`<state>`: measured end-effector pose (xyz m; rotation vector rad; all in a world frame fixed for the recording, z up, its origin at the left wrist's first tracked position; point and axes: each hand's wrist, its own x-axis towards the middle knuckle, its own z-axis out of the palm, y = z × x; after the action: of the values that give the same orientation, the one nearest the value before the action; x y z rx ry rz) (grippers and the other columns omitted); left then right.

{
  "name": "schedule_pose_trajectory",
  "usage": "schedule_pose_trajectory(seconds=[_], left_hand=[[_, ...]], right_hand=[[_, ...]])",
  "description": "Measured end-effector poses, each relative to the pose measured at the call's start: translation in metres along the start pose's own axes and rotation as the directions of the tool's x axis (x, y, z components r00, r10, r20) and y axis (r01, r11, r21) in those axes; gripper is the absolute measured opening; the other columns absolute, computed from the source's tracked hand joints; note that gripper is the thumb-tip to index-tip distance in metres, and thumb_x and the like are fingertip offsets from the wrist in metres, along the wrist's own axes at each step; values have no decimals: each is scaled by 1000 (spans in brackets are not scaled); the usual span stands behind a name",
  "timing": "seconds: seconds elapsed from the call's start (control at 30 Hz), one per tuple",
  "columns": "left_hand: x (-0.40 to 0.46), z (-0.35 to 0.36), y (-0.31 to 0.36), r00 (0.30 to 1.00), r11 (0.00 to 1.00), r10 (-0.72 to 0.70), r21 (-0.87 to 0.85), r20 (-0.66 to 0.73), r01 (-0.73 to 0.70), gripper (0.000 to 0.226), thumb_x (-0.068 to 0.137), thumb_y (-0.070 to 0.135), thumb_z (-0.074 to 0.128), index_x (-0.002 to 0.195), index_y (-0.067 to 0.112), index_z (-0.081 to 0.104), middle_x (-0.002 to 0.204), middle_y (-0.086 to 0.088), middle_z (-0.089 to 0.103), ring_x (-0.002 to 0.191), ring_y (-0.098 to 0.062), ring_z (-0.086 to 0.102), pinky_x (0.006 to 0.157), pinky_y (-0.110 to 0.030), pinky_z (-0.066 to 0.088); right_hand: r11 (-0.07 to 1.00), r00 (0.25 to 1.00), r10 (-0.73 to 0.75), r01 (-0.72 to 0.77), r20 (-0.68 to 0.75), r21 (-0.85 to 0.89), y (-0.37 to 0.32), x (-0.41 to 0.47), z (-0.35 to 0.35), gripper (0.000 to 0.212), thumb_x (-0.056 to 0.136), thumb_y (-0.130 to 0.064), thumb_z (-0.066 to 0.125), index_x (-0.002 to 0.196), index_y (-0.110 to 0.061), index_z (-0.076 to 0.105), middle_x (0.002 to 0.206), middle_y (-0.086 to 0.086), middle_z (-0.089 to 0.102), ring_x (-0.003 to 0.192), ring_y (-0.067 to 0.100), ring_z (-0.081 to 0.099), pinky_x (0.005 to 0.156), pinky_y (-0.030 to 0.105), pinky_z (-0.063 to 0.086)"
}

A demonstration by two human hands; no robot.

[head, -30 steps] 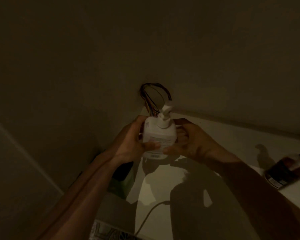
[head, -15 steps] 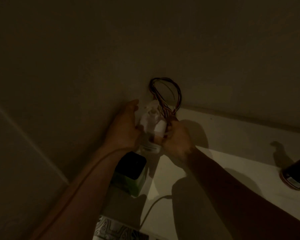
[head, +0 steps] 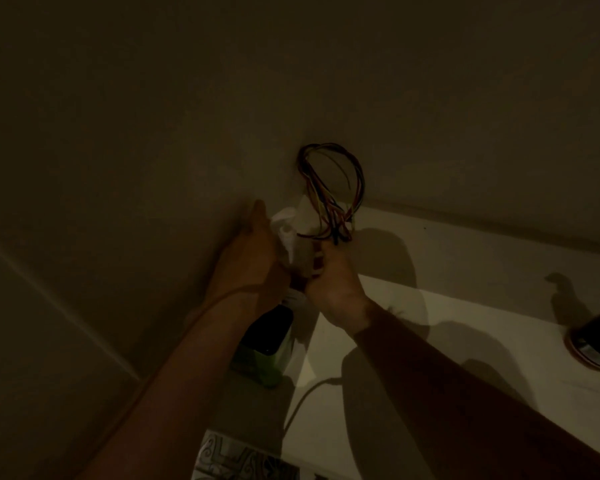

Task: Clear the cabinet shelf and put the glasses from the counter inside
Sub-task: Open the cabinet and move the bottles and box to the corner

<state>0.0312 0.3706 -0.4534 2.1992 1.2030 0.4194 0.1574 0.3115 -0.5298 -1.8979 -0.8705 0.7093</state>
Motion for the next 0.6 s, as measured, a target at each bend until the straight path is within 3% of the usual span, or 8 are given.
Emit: schedule_pose_trajectory(seconds=[0.1, 0.2, 0.33, 0.5, 0.6], left_hand=[[0, -4, 1, 999, 999, 40, -2, 9, -40, 97, 90, 9, 68, 160, 14, 1, 160, -12, 34, 142, -27, 40, 110, -32, 33], [-5, -8, 7, 998, 999, 46, 0, -53, -46, 91, 88, 12, 66, 160, 14, 11, 155, -13, 42, 137, -30, 46, 107, -36, 36], [-22, -17, 20, 959, 977, 190, 140, -211, -163, 79, 86, 19, 64, 156, 15, 27, 139, -15, 55, 120, -36, 56, 87, -38, 41], [-43, -20, 57, 924, 914, 351, 271, -150, -303, 81, 81, 15, 70, 153, 14, 32, 135, -21, 53, 119, -41, 51, 97, -51, 47], [-59, -6, 88, 899, 854, 432, 350, -68, -384, 73, 83, 23, 71, 147, 14, 38, 136, -20, 52, 114, -43, 53, 87, -49, 49]], right_hand=[[998, 998, 26, -28, 50, 56, -3, -4, 0, 70, 74, -13, 85, 134, -23, 51, 126, 4, 64, 118, 27, 63, 100, 50, 53], [998, 999, -49, 49, -8, 26, 4, -21, -17, 70, 79, -16, 82, 140, -26, 49, 126, -8, 58, 119, 16, 58, 101, 37, 53], [900, 924, -312, 212, -221, -381, 21, -66, -70, 61, 82, -30, 81, 135, -17, 56, 123, 4, 62, 108, 24, 64, 87, 43, 58], [774, 839, -380, 59, -389, -630, 39, -115, -164, 45, 86, -38, 72, 128, -29, 57, 120, -8, 62, 105, 13, 63, 84, 34, 56], [721, 749, -437, -39, -498, -692, 52, -145, -220, 31, 88, -32, 71, 117, -23, 62, 112, -1, 64, 99, 21, 63, 71, 32, 53]])
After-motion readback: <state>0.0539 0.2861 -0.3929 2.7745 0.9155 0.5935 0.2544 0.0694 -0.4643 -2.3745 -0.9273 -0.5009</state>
